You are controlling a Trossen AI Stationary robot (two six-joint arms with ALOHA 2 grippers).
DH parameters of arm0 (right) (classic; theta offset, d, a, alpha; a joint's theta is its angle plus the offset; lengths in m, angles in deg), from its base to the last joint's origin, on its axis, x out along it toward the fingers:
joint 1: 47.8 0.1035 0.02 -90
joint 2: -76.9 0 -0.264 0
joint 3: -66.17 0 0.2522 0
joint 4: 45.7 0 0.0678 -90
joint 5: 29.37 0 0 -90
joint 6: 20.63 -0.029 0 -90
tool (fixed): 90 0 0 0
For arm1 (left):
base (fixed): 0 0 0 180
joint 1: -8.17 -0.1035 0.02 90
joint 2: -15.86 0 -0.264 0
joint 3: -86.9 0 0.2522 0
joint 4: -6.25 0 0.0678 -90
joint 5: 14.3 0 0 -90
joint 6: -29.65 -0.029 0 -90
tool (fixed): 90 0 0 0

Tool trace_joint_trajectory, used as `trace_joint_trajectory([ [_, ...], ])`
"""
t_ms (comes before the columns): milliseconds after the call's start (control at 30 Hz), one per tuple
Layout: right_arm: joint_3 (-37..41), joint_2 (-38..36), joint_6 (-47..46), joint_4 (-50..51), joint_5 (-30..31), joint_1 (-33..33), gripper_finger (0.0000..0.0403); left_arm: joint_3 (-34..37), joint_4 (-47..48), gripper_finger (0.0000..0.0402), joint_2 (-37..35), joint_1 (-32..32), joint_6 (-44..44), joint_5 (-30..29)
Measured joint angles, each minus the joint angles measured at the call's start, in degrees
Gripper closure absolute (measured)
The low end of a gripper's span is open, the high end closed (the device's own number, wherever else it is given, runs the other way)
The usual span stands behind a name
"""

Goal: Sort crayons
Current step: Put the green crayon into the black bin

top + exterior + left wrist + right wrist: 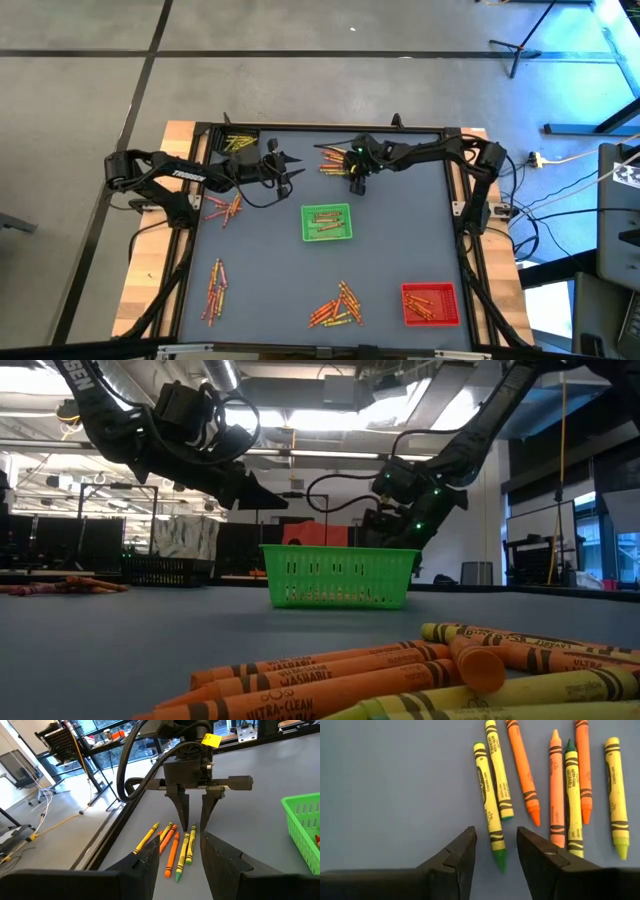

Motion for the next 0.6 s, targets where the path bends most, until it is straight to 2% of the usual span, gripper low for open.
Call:
trace_joint_trajectory([
  [167,-0.02,0.09,0.31,0.67,-0.41,0.0,0.0281,0.0,0.0,0.0276,0.0,0.0,0.0,0.0],
  [433,0.04,0.13,2.35,0.94,0.43,0.07,0.0388,0.0,0.0,0.0276,0.0,0.05,0.11,0.0],
  [600,0.07,0.17,4.88,0.92,1.03,0.15,0.0382,-0.02,0.0,0.0276,0.0,0.04,-1.12,0.0],
])
